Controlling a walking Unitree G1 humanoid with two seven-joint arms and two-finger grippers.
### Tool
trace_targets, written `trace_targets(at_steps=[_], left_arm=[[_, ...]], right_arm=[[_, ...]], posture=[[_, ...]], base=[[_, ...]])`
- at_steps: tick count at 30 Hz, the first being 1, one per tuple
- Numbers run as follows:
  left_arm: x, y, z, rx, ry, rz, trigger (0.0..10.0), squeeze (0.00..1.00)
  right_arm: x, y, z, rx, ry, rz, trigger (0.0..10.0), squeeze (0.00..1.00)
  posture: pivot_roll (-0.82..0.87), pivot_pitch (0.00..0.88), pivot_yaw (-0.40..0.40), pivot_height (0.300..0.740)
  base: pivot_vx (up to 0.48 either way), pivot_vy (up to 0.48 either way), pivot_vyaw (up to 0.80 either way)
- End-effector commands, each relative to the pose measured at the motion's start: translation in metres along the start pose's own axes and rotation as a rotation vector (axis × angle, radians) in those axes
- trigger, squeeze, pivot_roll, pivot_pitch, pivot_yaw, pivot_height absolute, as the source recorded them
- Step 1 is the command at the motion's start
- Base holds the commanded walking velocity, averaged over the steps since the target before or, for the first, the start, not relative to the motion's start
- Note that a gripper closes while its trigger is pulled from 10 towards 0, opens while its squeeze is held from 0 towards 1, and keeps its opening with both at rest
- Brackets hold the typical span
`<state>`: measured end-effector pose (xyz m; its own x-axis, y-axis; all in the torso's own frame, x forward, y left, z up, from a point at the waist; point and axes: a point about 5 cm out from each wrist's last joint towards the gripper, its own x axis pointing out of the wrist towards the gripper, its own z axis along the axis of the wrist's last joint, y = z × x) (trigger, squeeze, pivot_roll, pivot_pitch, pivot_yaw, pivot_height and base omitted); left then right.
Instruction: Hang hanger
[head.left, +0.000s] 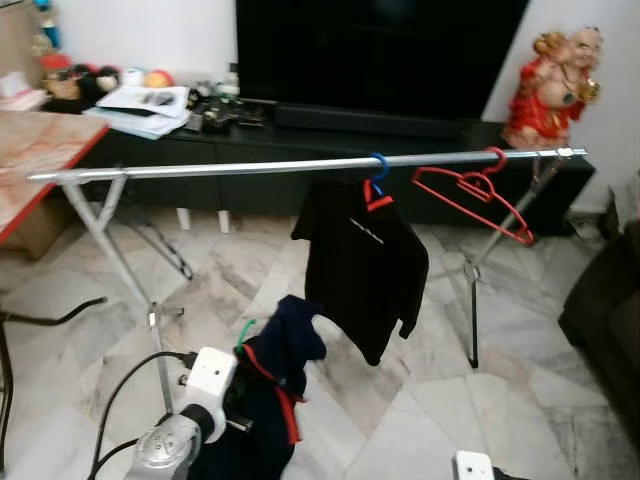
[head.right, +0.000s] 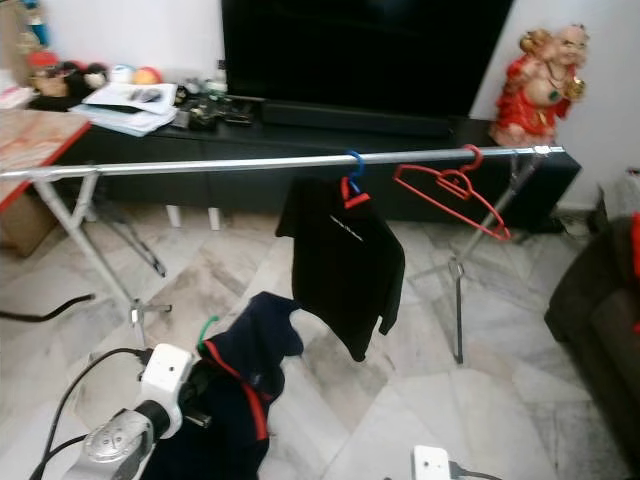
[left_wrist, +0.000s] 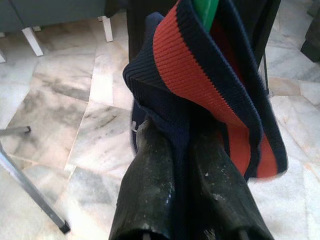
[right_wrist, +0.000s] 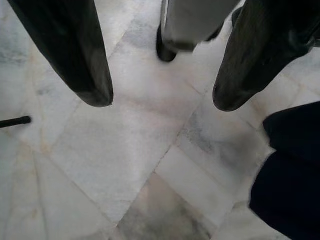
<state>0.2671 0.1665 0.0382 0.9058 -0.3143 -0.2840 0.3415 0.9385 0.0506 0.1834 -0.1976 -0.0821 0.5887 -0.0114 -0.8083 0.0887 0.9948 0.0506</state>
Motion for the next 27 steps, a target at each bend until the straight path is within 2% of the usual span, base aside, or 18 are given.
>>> trace_targets(at_steps=[1, 17, 27], left_arm=[[0.006, -0.009, 0.009, 0.011, -0.031, -0.037, 10.0, 0.00], [0.010, -0.008, 0.011, 0.019, -0.027, -0.028, 10.0, 0.00], [0.012, -0.006, 0.009, 0.014, -0.004, -0.001, 10.0, 0.00]], right_arm=[[-0.002, -0.011, -0.003, 0.006, 0.013, -0.029, 10.0, 0.00], [0.002, 0.011, 0.001, -0.005, 0.015, -0.003, 10.0, 0.00], [0.003, 0.015, 0.005, -0.005, 0.005, 0.007, 10.0, 0.00]], posture=[[0.03, 0.060, -0.049, 0.740], [0.04, 0.047, -0.051, 0.740], [0.04, 0.034, -0.044, 0.740]], base=[[0.330, 0.000, 0.00], [0.337, 0.000, 0.00], [0.343, 0.000, 0.00]])
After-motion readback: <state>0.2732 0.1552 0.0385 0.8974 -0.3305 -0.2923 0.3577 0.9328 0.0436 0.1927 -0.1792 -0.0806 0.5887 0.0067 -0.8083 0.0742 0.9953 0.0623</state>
